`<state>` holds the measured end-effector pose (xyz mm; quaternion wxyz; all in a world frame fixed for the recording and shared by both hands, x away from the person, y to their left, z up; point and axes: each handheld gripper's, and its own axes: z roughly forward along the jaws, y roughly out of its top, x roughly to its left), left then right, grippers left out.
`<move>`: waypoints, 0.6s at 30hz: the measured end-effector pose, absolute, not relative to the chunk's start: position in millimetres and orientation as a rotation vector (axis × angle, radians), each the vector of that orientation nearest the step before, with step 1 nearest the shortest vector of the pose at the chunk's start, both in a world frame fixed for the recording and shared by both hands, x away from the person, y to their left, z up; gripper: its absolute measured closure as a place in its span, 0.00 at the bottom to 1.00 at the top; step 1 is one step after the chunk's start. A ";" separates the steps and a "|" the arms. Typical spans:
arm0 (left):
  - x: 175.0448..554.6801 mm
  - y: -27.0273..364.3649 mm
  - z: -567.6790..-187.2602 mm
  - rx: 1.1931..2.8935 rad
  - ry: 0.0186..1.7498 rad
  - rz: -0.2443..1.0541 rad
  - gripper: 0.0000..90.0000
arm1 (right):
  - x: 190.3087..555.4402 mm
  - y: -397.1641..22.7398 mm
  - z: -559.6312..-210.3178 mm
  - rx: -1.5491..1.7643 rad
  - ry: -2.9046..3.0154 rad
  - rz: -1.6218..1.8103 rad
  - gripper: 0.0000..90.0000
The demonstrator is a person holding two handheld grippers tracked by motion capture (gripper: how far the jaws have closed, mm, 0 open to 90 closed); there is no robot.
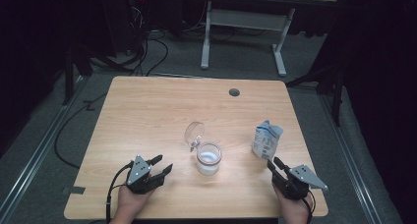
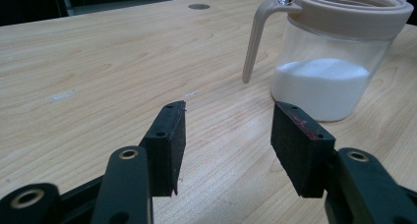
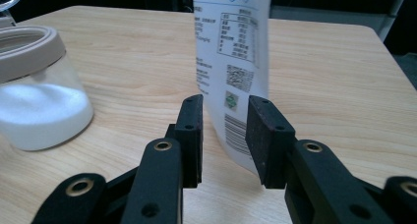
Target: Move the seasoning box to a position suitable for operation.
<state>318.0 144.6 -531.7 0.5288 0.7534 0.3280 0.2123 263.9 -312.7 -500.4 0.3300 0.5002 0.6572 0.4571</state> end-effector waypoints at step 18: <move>318.1 142.4 -531.6 1.819 0.785 0.513 0.53 | 275.2 -279.9 -504.0 1.247 1.834 1.227 0.74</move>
